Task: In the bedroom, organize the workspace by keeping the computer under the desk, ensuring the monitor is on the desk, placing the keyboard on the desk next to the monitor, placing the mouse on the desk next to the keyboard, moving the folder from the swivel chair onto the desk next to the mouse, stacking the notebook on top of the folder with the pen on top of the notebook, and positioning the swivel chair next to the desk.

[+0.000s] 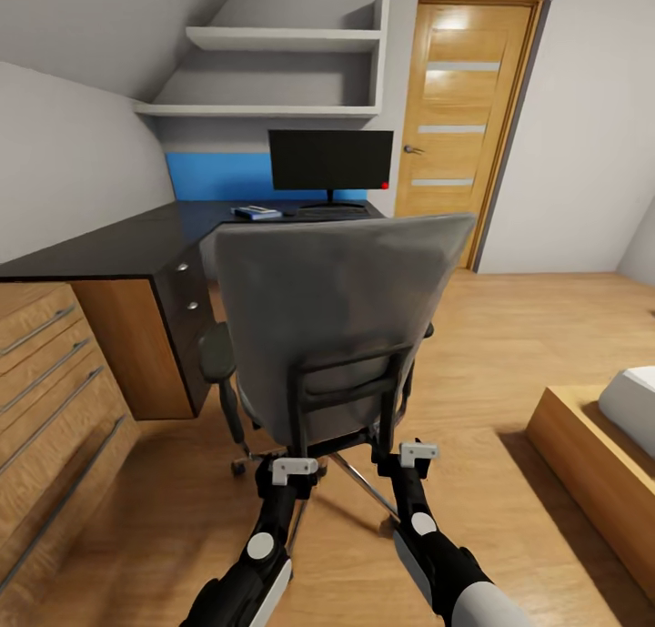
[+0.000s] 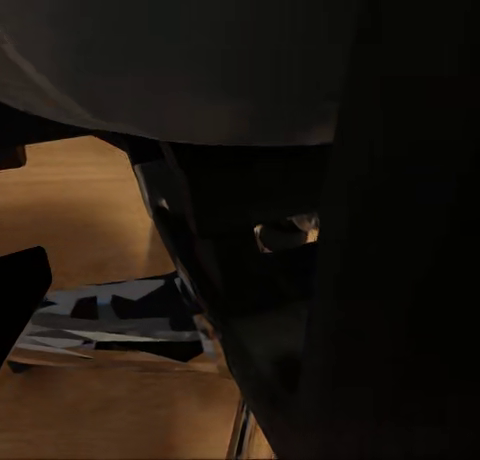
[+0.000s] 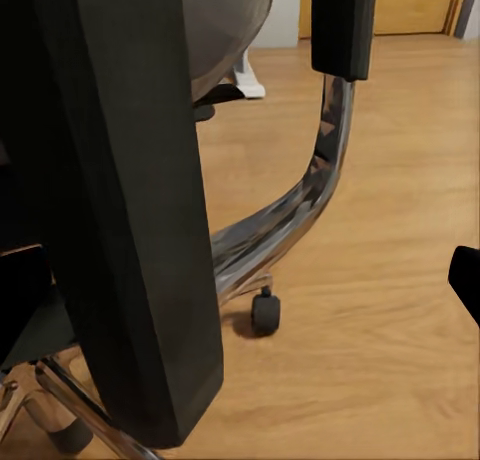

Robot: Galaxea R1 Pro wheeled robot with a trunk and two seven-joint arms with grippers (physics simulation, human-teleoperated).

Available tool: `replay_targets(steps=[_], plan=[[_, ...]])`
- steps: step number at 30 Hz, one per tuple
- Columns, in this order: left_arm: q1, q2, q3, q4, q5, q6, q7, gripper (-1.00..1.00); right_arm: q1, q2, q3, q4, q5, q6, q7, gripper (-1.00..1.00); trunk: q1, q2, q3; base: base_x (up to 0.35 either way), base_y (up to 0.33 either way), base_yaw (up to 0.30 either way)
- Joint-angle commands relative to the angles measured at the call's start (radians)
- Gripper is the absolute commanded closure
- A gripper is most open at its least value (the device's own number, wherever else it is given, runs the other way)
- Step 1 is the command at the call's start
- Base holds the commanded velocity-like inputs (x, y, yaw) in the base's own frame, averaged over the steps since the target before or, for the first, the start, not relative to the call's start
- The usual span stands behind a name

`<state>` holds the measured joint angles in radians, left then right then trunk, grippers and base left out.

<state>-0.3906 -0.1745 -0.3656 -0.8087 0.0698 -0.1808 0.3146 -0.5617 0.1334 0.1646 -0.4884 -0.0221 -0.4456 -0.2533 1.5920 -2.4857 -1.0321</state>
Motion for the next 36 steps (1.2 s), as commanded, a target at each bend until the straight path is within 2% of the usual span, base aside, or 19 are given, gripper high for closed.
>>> replay_targets(steps=[1, 19, 26, 36], plan=[[-0.001, 0.000, 0.057, 0.000, 0.010, -0.006, 0.011, -1.00, -0.001, -0.002, -0.002, 0.001, -0.016, -0.008, -0.015, -1.00, 0.000, 0.000, -0.001, 0.324, 0.041, 0.000], [-0.001, 0.000, 0.057, 0.000, 0.010, -0.006, 0.010, -1.00, -0.001, -0.002, 0.003, 0.001, -0.012, -0.010, -0.011, -1.00, 0.000, 0.000, -0.001, 0.334, 0.090, 0.000], [-0.001, 0.000, 0.057, 0.001, 0.010, -0.005, 0.010, -1.00, -0.001, -0.011, 0.007, 0.001, -0.008, -0.015, -0.004, -1.00, 0.000, 0.000, -0.001, 0.335, 0.008, 0.000], [-0.001, 0.000, 0.057, 0.003, 0.010, -0.005, 0.010, -1.00, -0.001, -0.012, 0.007, 0.001, -0.009, -0.056, -0.003, -1.00, 0.000, 0.000, -0.001, 0.335, 0.000, 0.000]])
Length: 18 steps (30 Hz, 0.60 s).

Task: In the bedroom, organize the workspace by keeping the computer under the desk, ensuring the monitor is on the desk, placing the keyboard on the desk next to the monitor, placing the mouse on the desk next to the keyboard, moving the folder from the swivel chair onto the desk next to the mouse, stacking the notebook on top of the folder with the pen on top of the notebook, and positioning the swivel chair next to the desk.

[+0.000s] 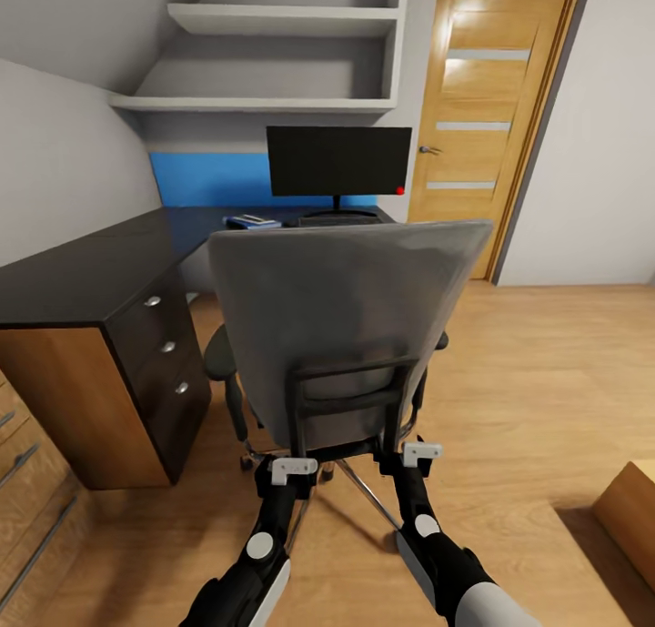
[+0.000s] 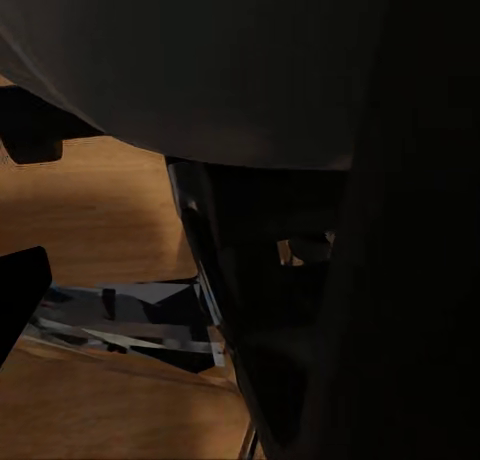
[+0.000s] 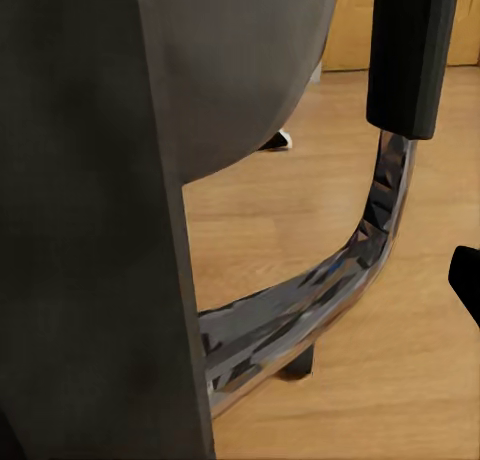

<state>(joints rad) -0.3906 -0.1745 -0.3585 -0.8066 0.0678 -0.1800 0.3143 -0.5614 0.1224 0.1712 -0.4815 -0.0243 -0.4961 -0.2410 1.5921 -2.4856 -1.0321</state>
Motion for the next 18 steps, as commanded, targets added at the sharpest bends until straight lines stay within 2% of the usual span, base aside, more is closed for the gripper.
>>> replay_targets(steps=[1, 18], plan=[[-0.001, 0.000, 0.050, 0.001, 0.012, -0.006, 0.010, -1.00, -0.002, -0.001, 0.000, -0.006, -0.006, -0.006, -0.015, -1.00, 0.000, 0.000, -0.001, 0.335, 0.000, 0.000], [-0.001, 0.000, 0.052, 0.001, 0.012, -0.006, 0.010, -1.00, -0.002, 0.000, 0.001, -0.008, -0.007, -0.008, -0.017, -1.00, 0.000, 0.000, -0.001, 0.335, 0.000, 0.000]])
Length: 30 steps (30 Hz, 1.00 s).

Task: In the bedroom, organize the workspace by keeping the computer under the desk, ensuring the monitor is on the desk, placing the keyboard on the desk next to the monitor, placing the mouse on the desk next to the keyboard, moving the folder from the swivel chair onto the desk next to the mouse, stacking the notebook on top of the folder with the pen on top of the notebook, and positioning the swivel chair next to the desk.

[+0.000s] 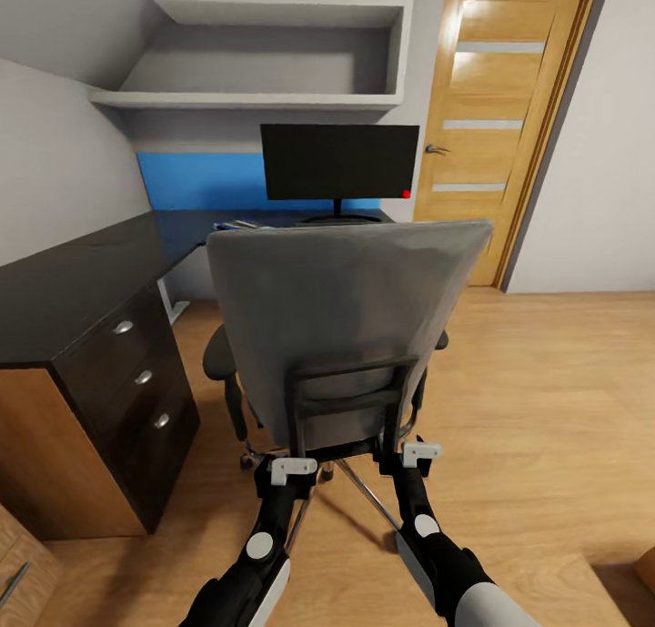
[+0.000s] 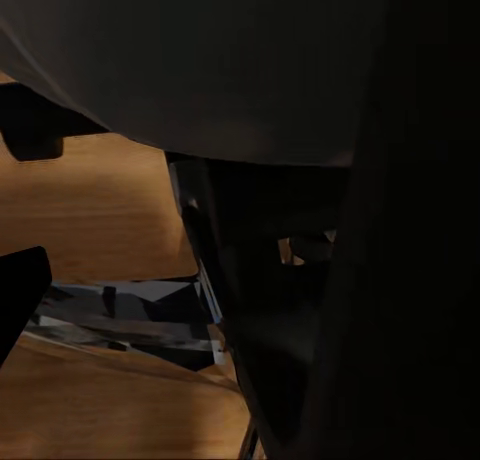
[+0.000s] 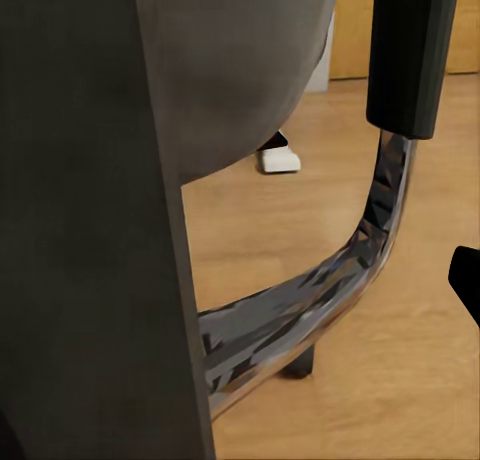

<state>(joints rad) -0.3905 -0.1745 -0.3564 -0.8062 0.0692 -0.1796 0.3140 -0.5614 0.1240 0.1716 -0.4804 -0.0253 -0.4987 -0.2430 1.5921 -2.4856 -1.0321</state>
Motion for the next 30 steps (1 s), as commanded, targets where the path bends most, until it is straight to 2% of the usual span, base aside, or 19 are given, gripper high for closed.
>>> replay_targets(steps=[1, 18, 30], plan=[[-0.001, 0.000, 0.050, 0.001, 0.011, -0.006, 0.010, -1.00, -0.002, -0.001, 0.000, -0.009, -0.006, -0.006, -0.015, -1.00, 0.000, 0.000, -0.001, 0.335, 0.000, 0.000], [-0.001, 0.000, 0.051, 0.001, 0.011, -0.006, 0.010, -1.00, -0.002, 0.003, 0.003, -0.007, -0.005, -0.004, -0.016, -1.00, 0.000, 0.000, -0.001, 0.335, 0.002, 0.000], [-0.001, 0.000, 0.051, 0.001, 0.011, -0.006, 0.010, -1.00, -0.002, 0.003, 0.003, -0.007, -0.005, -0.004, -0.016, -1.00, 0.000, 0.000, -0.001, 0.333, 0.084, 0.000]])
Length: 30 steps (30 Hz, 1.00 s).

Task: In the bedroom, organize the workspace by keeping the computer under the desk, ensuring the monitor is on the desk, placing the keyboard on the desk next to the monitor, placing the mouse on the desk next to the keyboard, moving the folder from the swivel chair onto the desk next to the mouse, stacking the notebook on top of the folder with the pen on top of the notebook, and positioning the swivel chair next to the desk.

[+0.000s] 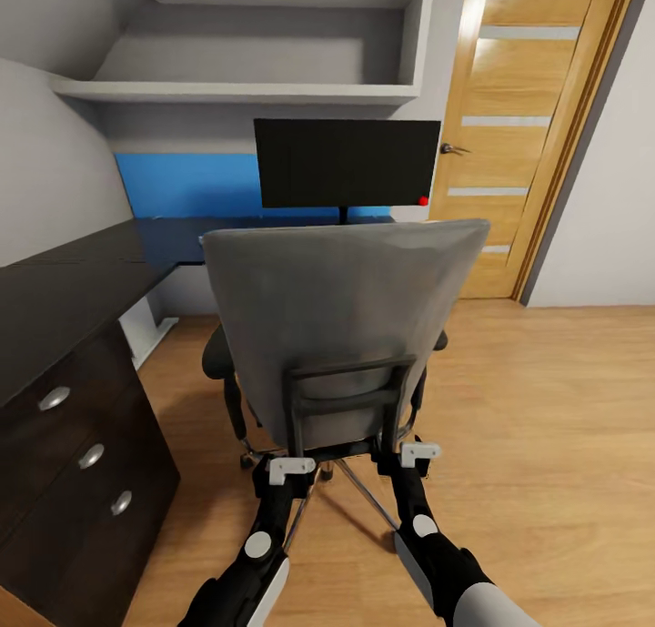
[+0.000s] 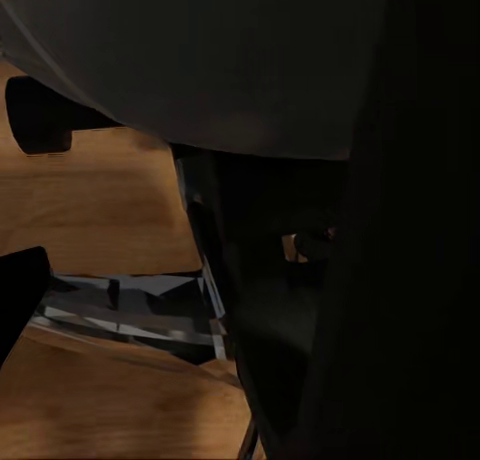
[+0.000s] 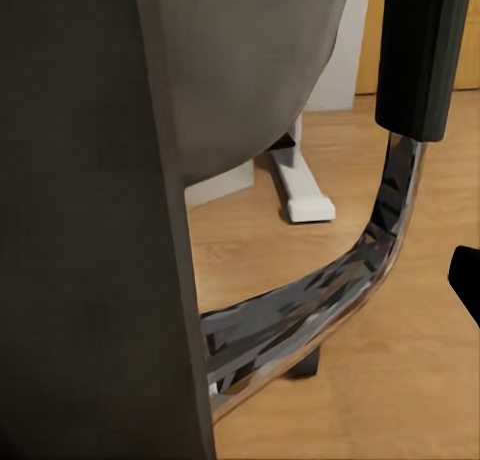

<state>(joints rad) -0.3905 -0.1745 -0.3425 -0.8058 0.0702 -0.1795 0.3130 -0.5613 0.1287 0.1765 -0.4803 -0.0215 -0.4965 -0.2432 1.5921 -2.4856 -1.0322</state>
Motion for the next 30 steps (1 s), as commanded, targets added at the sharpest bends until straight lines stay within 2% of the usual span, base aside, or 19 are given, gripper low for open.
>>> replay_targets(steps=[1, 22, 30], plan=[[-0.001, 0.000, 0.037, 0.000, 0.010, -0.006, 0.011, -1.00, -0.002, -0.001, -0.002, -0.008, -0.009, -0.007, -0.016, -1.00, 0.000, 0.000, -0.001, 0.231, 0.031, 0.000], [-0.001, 0.000, 0.037, 0.000, 0.010, -0.006, 0.012, -1.00, -0.002, -0.004, -0.003, -0.008, -0.004, -0.010, -0.017, -1.00, 0.000, 0.000, -0.001, 0.067, 0.002, 0.000], [-0.001, 0.000, 0.037, 0.001, 0.010, -0.007, 0.012, -1.00, -0.002, -0.004, -0.003, -0.007, -0.003, -0.010, -0.018, -1.00, 0.000, 0.000, -0.001, 0.154, 0.000, 0.000]])
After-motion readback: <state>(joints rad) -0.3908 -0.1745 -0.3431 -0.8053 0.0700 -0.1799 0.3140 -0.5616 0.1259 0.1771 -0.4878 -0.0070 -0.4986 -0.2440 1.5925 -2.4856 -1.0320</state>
